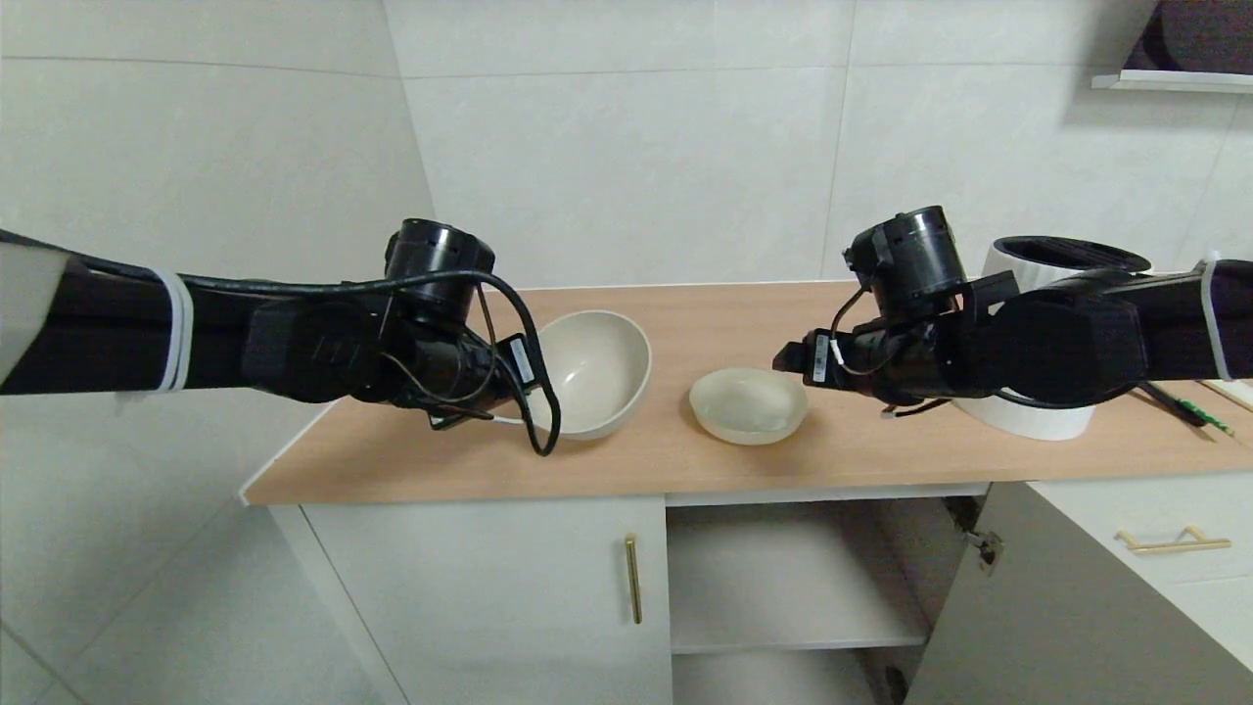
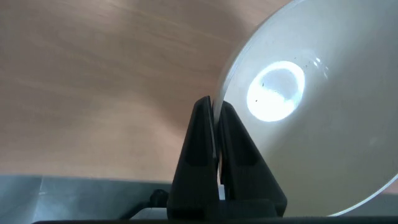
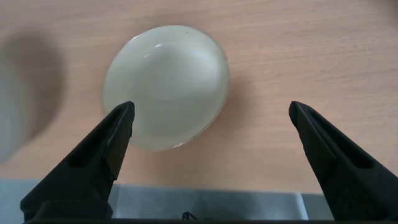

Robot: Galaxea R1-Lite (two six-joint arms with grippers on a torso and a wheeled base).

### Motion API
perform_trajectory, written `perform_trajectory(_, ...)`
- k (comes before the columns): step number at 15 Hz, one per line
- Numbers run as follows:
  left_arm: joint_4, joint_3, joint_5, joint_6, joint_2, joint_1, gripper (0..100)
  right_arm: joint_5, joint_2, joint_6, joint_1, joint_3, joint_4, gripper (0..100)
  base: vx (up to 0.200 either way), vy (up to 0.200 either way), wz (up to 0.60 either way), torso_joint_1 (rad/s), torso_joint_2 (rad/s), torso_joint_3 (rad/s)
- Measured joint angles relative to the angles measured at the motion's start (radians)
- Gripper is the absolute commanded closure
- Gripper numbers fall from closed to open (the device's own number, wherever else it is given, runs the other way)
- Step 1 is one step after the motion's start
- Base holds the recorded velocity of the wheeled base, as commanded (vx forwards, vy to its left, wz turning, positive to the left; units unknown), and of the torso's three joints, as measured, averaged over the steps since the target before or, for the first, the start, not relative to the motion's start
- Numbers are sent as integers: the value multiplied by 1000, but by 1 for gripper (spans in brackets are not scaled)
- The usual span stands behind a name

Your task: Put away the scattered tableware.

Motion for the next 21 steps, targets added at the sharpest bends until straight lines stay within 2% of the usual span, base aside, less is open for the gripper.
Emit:
perform_trajectory(2,-1,30,-15,5,-43,0,100,-29,45,-1,-4,-24,0,0,0,0,0,0,0,0)
perform_trajectory(4,-3,56,-57,16,-89,0,100,-81,106,-2,-8,-69,1,0,0,0,0,0,0,0)
perform_trajectory(10,-3,73,-62,21,-130,-1,100,-109,222,1,-19,-115,0,0,0,0,0,0,0,0)
perform_trajectory(11,-3,73,-62,21,-132,-1,100,-109,230,3,-19,-117,0,100,0,0,0,0,0,0)
perform_trajectory(19,-3,84,-63,23,-149,-1,100,-103,226,17,-19,-112,4,100,0,0,0,0,0,0)
perform_trajectory(21,-4,112,-64,47,-173,0,100,-98,193,27,-19,-89,7,100,0,0,0,0,0,0)
